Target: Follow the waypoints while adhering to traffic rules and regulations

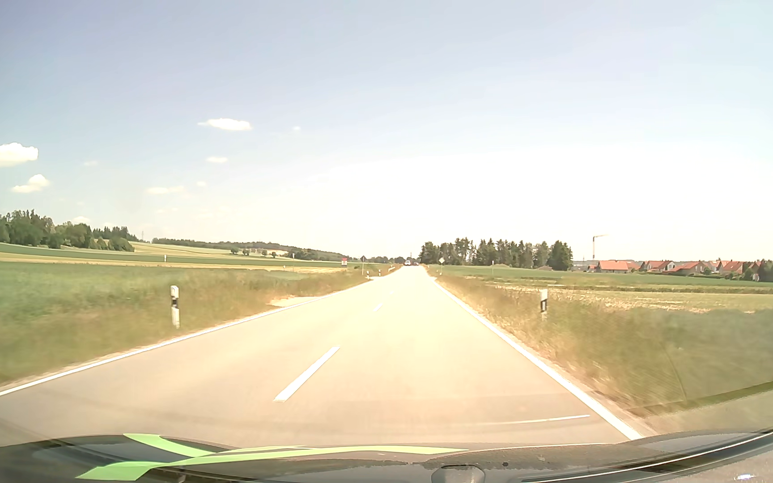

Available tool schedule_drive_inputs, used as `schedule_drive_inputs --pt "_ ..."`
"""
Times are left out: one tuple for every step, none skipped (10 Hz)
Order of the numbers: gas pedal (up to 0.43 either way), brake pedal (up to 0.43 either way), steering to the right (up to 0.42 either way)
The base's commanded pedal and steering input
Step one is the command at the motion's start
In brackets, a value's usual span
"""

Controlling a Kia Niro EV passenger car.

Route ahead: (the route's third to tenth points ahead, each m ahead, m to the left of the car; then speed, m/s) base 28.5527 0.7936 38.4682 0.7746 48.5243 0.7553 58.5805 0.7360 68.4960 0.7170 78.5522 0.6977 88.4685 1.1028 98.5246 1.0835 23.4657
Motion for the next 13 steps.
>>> schedule_drive_inputs --pt "0.177 0.0 0.001" --pt "0.177 0.0 0.0" --pt "0.177 0.0 0.001" --pt "0.177 0.0 0.001" --pt "0.177 0.0 0.001" --pt "0.177 0.0 0.001" --pt "0.189 0.0 0.001" --pt "0.189 0.0 0.001" --pt "0.189 0.0 0.001" --pt "0.197 0.0 0.001" --pt "0.197 0.0 0.001" --pt "0.197 0.0 0.001" --pt "0.197 0.0 0.001"
